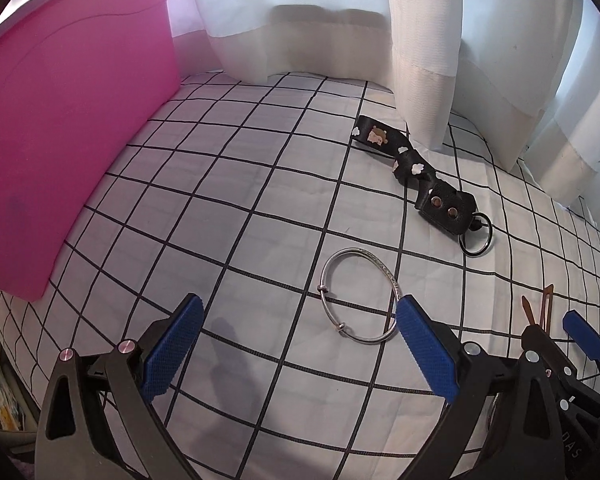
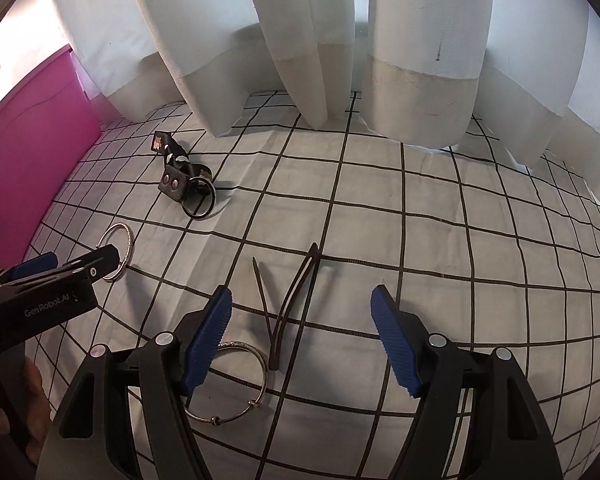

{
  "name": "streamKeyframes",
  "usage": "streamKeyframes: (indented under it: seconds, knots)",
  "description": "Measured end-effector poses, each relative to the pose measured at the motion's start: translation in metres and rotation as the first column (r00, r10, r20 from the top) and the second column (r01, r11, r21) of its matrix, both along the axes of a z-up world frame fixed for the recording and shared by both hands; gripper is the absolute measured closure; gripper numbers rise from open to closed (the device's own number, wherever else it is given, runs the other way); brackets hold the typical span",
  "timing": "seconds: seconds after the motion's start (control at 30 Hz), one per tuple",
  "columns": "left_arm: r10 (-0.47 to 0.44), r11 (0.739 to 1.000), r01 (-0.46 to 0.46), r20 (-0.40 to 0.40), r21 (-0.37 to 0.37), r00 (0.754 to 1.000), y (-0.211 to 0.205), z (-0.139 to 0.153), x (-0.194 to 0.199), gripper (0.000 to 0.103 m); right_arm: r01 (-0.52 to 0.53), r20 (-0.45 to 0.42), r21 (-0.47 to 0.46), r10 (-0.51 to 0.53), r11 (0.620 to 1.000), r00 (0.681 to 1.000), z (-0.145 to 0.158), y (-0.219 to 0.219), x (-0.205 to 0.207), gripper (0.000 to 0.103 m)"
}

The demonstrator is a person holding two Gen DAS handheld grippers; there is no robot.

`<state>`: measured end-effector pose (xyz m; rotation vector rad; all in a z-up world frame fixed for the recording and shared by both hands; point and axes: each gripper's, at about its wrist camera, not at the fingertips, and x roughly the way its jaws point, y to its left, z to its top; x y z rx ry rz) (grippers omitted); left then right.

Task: Organize jewelry
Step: 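Grasp the silver ring with left tool while right tool grasps the brown hairpins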

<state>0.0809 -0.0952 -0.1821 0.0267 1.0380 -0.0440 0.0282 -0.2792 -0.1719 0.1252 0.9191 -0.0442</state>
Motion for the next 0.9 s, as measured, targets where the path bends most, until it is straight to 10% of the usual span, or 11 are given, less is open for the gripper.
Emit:
streamKeyframes:
  seconds: [0.9]
  knots:
    - [-0.039,0.999,0.041,0.084,-0.015,0.996,-0.01,-0.007,-0.001,0.015,-0.027,0.007,-0.097,0.028,0.995,1.0,-0.005,0.004,0.0,0.01]
